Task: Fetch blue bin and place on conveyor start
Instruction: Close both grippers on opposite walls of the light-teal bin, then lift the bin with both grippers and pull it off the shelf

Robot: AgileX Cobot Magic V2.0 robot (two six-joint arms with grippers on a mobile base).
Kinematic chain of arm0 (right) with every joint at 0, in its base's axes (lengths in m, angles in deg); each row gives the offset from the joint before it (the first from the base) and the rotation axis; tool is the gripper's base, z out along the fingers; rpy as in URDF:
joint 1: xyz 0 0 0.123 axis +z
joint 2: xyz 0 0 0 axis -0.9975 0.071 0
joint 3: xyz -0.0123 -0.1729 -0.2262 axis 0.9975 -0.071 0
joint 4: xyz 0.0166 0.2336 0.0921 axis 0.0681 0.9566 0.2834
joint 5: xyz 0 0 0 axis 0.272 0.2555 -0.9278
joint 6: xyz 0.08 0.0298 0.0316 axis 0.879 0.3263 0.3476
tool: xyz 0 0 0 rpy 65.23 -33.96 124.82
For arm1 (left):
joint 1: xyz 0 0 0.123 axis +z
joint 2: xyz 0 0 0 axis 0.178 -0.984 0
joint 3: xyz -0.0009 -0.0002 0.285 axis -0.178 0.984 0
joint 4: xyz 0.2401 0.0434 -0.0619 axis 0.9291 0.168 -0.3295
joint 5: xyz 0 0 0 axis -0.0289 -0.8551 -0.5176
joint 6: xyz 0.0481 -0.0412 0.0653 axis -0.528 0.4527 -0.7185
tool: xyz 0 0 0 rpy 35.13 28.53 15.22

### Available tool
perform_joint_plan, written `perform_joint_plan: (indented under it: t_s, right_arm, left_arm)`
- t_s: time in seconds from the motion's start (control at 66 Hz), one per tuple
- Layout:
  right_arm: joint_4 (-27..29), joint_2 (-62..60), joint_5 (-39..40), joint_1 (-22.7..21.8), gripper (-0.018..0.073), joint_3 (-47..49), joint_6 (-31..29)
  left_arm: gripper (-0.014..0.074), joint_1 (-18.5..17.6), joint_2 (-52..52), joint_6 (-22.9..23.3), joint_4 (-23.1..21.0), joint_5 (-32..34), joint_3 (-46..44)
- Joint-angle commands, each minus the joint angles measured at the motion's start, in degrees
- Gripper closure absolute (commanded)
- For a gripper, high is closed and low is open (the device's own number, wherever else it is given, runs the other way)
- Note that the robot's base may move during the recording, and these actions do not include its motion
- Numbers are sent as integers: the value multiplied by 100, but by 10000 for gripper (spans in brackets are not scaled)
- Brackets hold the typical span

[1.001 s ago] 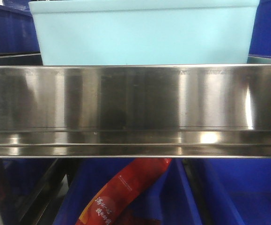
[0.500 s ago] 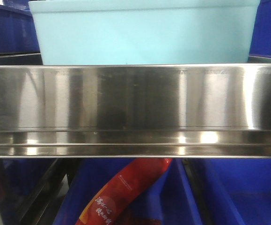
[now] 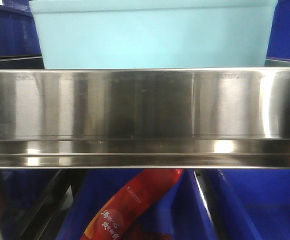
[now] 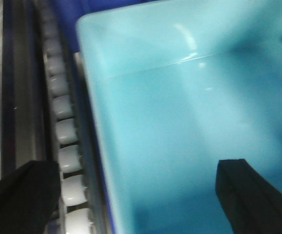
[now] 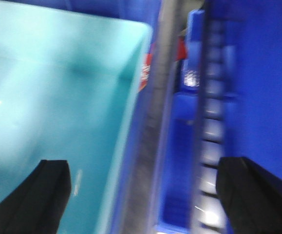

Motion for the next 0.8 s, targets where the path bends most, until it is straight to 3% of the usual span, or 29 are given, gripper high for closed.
perform_joint_plan:
  t_s: [0.0, 0.182, 0.606, 0.682, 0.788]
  right_arm:
    - [-81, 271, 264, 13, 74, 71, 149]
    - [-81, 883, 441, 13, 74, 71, 162]
    - [4, 1457, 803, 13, 76, 71, 162]
    - [21, 1484, 836, 13, 126, 71, 162]
    - [104, 1528, 842, 13, 286, 71, 162]
  left_arm:
    - [48, 175, -158, 56, -40, 145, -42]
    - [48, 443, -472, 56, -486, 504, -42]
    - [48, 468, -1010, 56, -497, 506, -42]
    - [51, 468, -1010, 56, -497, 508, -42]
    - [111, 468, -1010, 56, -505, 500, -42]
